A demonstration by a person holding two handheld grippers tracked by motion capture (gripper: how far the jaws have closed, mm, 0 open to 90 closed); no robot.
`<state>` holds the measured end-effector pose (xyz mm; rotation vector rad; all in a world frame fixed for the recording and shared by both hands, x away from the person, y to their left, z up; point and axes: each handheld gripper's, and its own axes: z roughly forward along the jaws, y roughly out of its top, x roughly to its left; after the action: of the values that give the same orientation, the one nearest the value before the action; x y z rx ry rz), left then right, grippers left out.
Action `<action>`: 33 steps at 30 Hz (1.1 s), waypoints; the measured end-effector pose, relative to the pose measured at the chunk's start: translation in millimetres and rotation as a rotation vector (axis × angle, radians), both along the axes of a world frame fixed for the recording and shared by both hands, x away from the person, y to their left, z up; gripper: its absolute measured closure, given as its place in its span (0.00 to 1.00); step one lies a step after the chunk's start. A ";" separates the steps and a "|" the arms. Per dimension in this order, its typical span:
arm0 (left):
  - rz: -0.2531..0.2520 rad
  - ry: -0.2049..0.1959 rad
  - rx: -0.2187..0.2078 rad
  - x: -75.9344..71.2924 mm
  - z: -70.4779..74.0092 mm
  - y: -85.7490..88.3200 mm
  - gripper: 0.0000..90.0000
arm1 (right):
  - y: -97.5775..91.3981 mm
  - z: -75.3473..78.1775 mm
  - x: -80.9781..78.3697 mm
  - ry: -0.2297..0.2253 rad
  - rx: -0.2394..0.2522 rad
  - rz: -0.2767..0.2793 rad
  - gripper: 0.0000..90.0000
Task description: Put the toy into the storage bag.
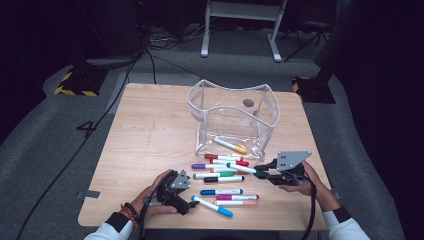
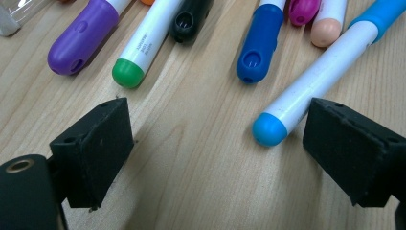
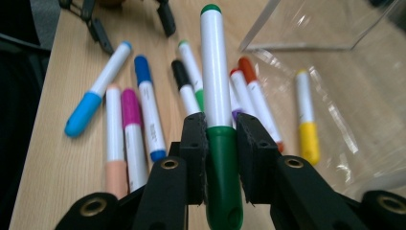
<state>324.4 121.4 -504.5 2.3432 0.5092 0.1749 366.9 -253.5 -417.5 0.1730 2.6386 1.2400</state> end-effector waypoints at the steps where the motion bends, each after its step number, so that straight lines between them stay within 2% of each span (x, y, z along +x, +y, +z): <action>1: 0.001 0.000 0.000 0.1 0.0 0.0 0.11 | 0.2 9.0 -0.2 -0.020 0.011 -0.002 0.83; 5: 0.011 -0.002 -0.002 0.2 -0.2 -0.5 0.11 | 0.9 39.2 0.1 -0.071 0.049 -0.009 0.83; 8: 0.017 -0.002 0.001 -0.1 0.0 -0.7 0.11 | 2.2 59.3 1.7 -0.108 0.051 -0.014 0.83; 12: 0.028 -0.002 0.001 -0.6 0.0 -1.4 0.11 | 4.2 81.0 6.5 -0.141 0.054 -0.027 0.83; 17: 0.036 -0.001 0.001 -1.1 0.1 -2.0 0.11 | 5.5 106.9 18.7 -0.176 0.085 -0.059 0.83; 26: 0.040 0.000 -0.001 -1.1 0.0 -2.2 0.11 | 15.8 139.5 42.6 -0.213 0.080 -0.098 0.83; 33: 0.040 0.000 0.001 -1.1 0.0 -2.1 0.11 | 24.0 147.3 73.9 -0.192 0.048 -0.152 0.83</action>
<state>323.4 119.2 -504.5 2.3347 0.5569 0.1937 440.8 -229.5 -270.2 0.2444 2.3869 1.2057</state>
